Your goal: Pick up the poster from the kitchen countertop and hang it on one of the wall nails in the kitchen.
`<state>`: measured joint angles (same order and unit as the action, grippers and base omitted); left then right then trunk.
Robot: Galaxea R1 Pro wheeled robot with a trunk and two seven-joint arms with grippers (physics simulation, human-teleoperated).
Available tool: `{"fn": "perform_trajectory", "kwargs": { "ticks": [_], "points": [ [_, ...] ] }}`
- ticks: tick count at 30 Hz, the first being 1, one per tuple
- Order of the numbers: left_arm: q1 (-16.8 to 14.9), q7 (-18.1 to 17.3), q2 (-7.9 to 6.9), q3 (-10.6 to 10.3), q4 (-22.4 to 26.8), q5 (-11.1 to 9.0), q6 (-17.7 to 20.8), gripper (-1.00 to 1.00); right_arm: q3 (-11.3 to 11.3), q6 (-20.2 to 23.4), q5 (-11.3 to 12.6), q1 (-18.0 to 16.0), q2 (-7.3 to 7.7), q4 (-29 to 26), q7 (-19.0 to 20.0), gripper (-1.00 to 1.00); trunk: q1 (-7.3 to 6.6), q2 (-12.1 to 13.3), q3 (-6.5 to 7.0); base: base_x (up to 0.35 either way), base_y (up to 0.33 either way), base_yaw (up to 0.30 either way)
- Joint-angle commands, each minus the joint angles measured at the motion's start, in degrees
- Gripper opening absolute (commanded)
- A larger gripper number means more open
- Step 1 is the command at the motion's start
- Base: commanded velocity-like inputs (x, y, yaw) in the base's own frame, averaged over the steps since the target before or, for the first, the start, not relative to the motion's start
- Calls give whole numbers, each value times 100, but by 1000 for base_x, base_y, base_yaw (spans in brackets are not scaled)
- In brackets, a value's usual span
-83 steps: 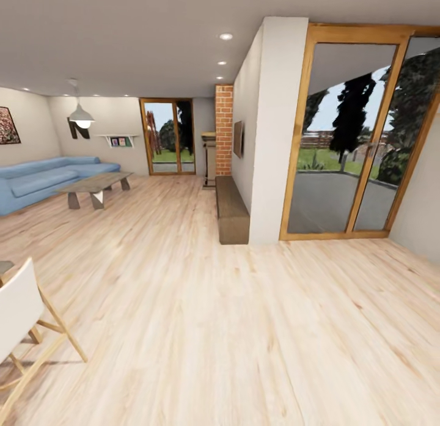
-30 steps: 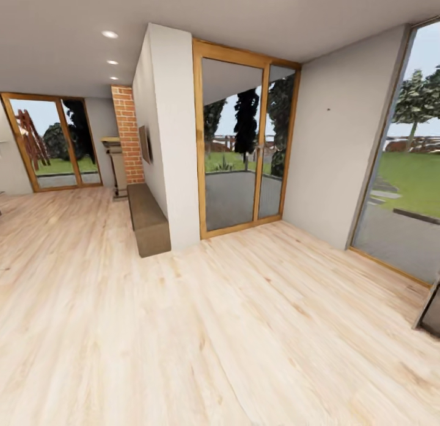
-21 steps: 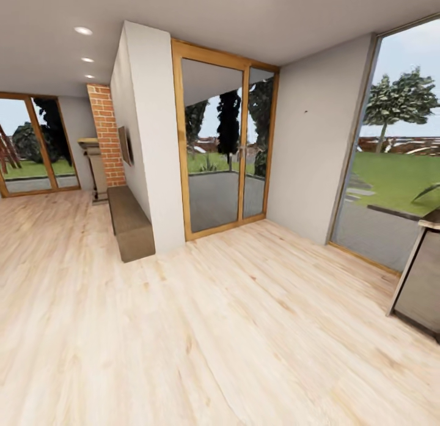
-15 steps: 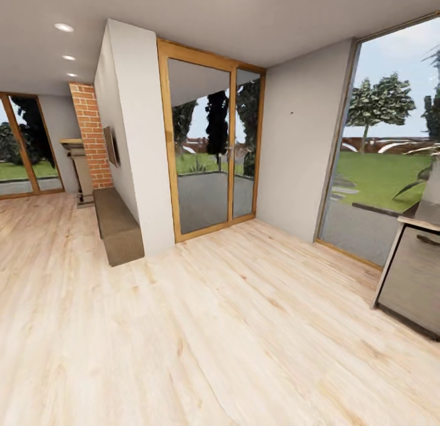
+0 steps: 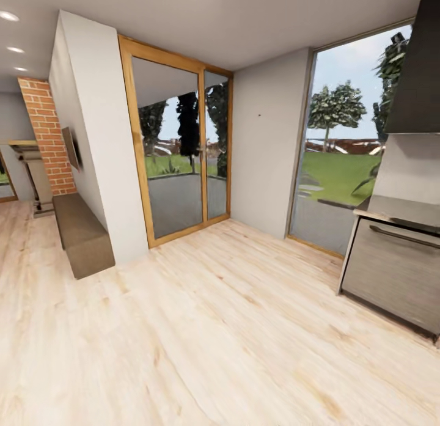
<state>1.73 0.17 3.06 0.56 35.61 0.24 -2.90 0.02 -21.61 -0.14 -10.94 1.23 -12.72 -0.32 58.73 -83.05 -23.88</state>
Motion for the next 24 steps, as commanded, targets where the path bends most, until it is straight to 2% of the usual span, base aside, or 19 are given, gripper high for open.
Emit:
{"fn": "perform_trajectory", "kwargs": {
  "ticks": [1,24],
  "points": [
    [3,2,2,6,8,2,-7,100,2,-19,-2,-5,0,7,-3,100,0,-3,-2,0,0,-299],
    [3,1,2,6,8,3,-8,100,-1,-19,-4,-5,0,7,-3,100,0,-3,58,0,0,-299]
  ]
}}
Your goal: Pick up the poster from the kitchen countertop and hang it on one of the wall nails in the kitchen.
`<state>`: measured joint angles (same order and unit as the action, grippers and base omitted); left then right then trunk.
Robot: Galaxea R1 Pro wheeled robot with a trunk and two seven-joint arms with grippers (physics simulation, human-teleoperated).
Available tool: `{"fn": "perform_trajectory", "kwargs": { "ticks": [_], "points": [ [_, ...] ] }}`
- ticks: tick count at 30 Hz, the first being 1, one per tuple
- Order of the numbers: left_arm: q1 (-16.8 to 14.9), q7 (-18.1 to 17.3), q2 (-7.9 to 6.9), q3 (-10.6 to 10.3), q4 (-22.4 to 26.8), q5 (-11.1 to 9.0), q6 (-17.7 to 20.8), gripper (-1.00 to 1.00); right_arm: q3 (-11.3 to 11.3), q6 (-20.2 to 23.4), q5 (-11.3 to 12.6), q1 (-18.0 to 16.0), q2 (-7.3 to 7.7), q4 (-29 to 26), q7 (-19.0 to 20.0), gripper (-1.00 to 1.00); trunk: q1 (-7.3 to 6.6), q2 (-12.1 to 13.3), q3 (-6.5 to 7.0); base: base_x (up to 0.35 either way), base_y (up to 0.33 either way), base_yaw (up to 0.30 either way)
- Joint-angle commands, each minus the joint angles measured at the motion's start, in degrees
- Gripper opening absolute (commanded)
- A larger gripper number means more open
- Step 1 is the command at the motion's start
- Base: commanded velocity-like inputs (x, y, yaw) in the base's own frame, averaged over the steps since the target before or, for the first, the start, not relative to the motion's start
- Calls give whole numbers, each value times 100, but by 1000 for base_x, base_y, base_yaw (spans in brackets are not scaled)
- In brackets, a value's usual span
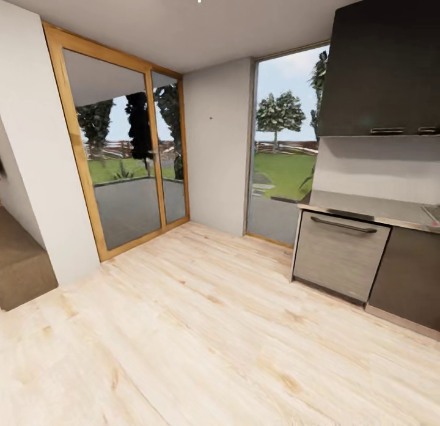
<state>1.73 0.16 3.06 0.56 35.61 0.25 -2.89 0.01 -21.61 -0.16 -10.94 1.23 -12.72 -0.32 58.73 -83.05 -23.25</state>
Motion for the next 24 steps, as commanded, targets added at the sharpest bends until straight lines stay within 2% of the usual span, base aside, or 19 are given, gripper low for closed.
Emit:
{"fn": "perform_trajectory", "kwargs": {
  "ticks": [1,24],
  "points": [
    [3,2,2,6,8,2,-9,100,1,-18,-2,-5,0,7,-3,100,0,-3,-2,0,0,-299],
    [3,6,2,6,8,7,-6,100,0,-18,0,-5,0,7,-3,100,0,-3,58,0,0,-299]
  ]
}}
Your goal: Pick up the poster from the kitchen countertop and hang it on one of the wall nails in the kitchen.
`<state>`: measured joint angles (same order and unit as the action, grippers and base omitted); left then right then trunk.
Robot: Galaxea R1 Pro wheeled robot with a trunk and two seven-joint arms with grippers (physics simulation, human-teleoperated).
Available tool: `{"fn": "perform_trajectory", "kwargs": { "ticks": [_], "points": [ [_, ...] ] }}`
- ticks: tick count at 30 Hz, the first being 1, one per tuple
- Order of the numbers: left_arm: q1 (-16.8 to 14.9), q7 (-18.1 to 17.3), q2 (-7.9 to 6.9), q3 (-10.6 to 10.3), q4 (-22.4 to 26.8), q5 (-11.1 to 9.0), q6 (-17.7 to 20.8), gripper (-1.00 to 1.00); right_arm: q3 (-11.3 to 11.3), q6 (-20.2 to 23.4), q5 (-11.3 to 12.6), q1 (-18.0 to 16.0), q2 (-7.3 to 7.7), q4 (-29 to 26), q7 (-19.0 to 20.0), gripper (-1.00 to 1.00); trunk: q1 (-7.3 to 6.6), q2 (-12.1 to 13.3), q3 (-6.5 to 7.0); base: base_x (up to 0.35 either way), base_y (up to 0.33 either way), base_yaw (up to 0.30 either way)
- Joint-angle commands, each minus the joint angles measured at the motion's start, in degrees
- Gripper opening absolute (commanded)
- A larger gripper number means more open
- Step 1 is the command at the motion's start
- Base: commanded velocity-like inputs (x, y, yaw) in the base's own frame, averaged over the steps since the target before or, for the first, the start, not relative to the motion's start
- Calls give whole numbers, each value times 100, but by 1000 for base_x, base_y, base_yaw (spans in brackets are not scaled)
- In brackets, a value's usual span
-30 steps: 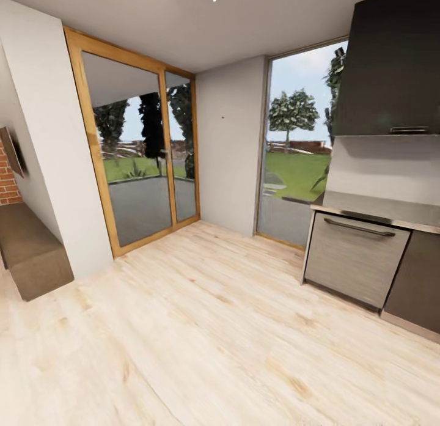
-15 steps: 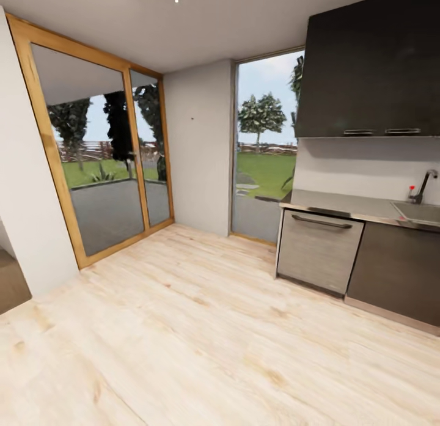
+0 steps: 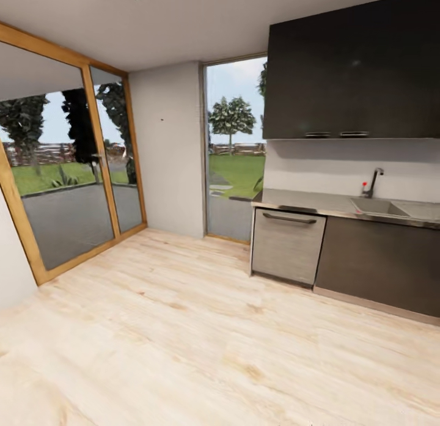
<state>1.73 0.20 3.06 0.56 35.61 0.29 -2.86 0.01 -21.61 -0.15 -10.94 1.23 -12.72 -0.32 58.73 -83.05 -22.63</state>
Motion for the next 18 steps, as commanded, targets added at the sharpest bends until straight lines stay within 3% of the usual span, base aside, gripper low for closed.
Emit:
{"fn": "perform_trajectory", "kwargs": {
  "ticks": [1,14,18],
  "points": [
    [3,4,2,6,8,1,-9,100,0,-18,-2,-5,0,7,-3,100,0,-3,-2,0,0,-299],
    [3,5,2,6,8,1,-9,100,-1,-18,-3,-5,0,7,-5,100,0,-3,31,1,0,-297],
    [3,6,2,6,8,2,-7,100,-1,-18,-3,-5,0,7,-10,100,0,-3,36,118,0,-159]
  ]
}}
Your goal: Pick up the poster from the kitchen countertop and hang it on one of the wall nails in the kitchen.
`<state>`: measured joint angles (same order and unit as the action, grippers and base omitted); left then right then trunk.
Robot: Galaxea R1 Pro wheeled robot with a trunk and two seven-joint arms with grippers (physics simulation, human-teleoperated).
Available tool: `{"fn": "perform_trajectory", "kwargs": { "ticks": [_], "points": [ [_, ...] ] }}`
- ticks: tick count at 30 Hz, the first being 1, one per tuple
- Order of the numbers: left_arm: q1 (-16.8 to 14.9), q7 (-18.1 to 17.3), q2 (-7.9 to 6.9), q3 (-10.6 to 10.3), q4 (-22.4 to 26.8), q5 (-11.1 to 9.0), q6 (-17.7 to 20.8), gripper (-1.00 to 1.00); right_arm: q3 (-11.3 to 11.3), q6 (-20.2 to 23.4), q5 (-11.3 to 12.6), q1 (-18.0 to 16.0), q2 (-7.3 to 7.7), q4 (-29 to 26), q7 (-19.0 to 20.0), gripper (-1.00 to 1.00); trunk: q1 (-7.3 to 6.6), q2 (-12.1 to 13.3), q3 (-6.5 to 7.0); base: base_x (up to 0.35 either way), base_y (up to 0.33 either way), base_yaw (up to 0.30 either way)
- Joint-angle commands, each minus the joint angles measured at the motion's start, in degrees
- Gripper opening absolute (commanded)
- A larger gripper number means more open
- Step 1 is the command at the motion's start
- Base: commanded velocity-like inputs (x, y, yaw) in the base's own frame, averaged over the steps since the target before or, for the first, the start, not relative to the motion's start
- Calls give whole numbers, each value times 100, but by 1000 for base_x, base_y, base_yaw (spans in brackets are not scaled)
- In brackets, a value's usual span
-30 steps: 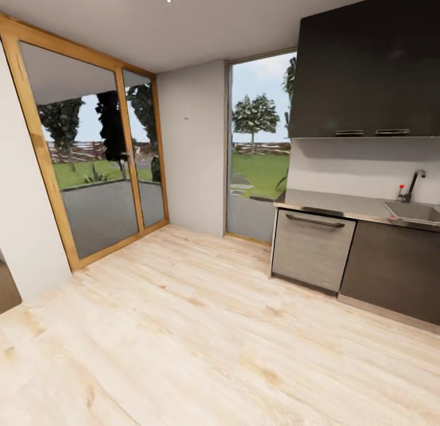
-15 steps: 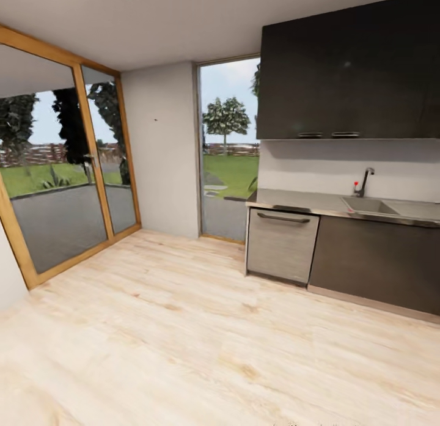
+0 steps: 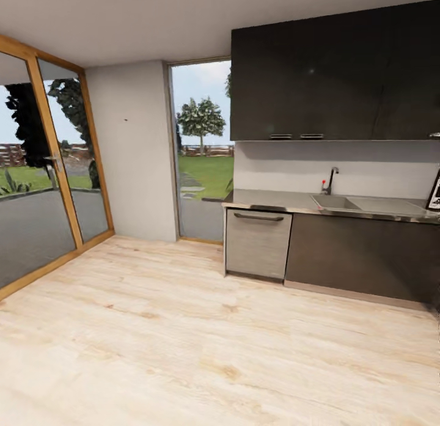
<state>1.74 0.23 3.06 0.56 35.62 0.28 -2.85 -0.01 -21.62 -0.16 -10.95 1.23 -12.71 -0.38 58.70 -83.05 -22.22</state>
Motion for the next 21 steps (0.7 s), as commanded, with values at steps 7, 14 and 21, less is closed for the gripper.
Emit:
{"fn": "perform_trajectory", "kwargs": {
  "ticks": [7,14,21],
  "points": [
    [2,3,1,6,6,2,-6,100,1,-16,-2,-4,27,5,9,100,2,-3,-3,286,0,-32],
    [2,3,-1,6,6,-1,-5,100,5,-10,-2,-4,109,12,11,100,2,-3,-3,329,0,-2],
    [2,3,-2,6,8,0,-5,100,9,-9,21,-4,119,14,11,100,2,-3,-3,331,-2,-97]
  ]
}}
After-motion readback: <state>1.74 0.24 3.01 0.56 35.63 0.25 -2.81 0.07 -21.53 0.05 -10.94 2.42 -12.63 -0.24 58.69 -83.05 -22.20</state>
